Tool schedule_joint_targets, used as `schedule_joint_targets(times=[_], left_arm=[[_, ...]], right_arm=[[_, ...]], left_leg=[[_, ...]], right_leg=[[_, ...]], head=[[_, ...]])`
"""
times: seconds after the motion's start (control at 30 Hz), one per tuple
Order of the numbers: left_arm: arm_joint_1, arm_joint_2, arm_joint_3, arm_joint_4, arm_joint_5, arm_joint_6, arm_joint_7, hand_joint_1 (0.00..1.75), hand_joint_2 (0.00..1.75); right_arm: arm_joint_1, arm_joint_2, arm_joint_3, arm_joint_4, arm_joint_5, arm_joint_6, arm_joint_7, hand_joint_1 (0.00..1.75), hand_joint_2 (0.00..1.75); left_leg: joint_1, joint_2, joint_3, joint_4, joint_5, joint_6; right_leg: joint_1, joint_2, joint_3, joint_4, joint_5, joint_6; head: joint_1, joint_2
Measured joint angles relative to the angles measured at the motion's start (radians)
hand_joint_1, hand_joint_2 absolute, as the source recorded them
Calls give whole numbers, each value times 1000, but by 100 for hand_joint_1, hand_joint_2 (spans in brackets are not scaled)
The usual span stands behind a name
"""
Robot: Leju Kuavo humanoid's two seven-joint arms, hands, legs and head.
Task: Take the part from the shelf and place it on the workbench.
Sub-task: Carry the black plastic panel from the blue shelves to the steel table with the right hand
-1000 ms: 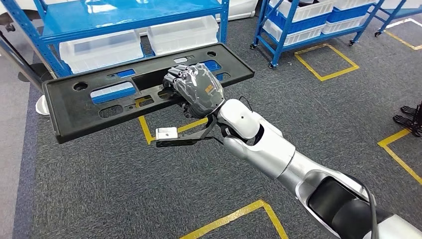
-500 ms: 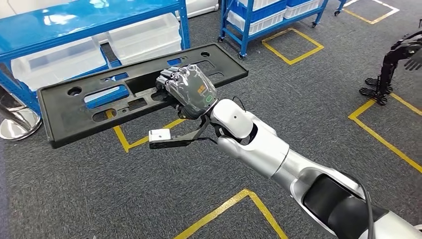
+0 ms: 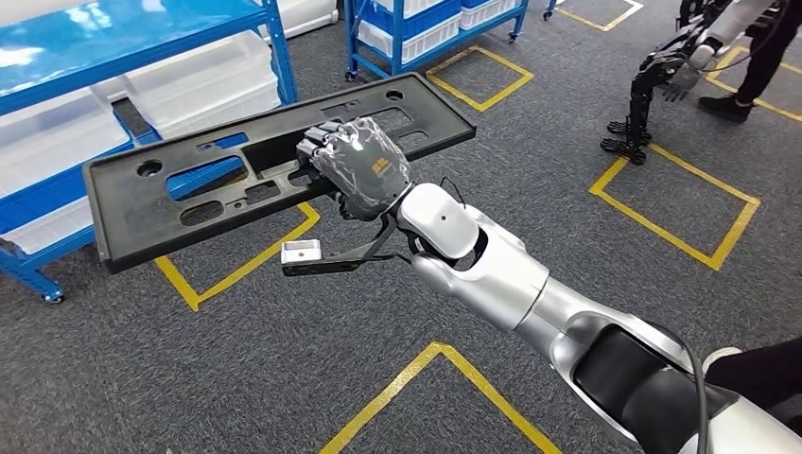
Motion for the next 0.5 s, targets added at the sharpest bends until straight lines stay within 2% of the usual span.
schedule_joint_targets(times=[0.03,0.1,0.13,0.17,0.2,0.23,0.3,0.33,0.4,0.43,0.47,0.5], left_arm=[[0,0,-4,0,5,3,-2,0,175],[0,0,-10,0,13,8,-5,0,175],[1,0,-13,1,15,11,-5,0,175],[3,0,-17,1,17,14,-6,0,175],[4,0,-21,1,18,16,-6,0,175],[5,0,-25,1,20,19,-6,0,175],[8,-1,-30,1,24,21,-6,0,175],[11,-2,-32,1,26,22,-6,0,175],[19,-2,-37,1,28,22,-5,0,175],[22,-2,-40,1,29,22,-4,0,175],[24,-2,-43,1,30,22,-3,0,175],[25,-2,-45,0,33,22,-2,0,175]], right_arm=[[-4,-7,0,4,6,0,1,175,175],[-14,-22,-1,10,14,0,2,175,175],[-18,-31,-2,13,14,0,2,175,175],[-21,-43,-4,15,14,0,2,175,175],[-21,-55,-6,17,14,-1,2,175,175],[-21,-68,-8,19,14,-1,2,175,175],[-22,-88,-15,21,15,-1,2,175,175],[-22,-94,-19,21,15,-1,2,175,175],[-22,-102,-23,21,18,1,2,175,175],[-21,-106,-23,21,20,2,1,175,175],[-20,-110,-23,21,22,4,1,175,175],[-19,-115,-24,21,23,6,2,175,175]], left_leg=[[-1,11,-1,3,-2,-2],[-6,28,-2,10,-8,-8],[-9,37,-2,12,-10,-11],[-11,46,-1,13,-11,-16],[-11,55,1,12,-12,-20],[-10,53,1,14,-17,-25],[-6,16,-16,58,-52,-33],[-3,-10,-38,110,-84,-37],[-1,-35,-97,241,-143,-41],[0,-38,-118,285,-153,-42],[0,-40,-124,295,-143,-42],[0,-42,-113,268,-116,-41]], right_leg=[[2,-16,42,-67,28,-3],[13,-58,111,-184,57,-15],[19,-69,123,-210,59,-22],[24,-68,123,-216,57,-27],[22,-54,122,-218,61,-31],[19,-44,122,-222,63,-35],[11,-24,124,-229,70,-46],[9,-13,124,-230,72,-50],[8,13,120,-229,75,-54],[9,28,118,-228,75,-54],[9,42,117,-226,76,-54],[8,57,117,-223,75,-53]], head=[[0,0],[0,0],[0,0],[0,0],[0,0],[0,0],[0,0],[0,0],[0,0],[0,0],[0,0],[0,0]])
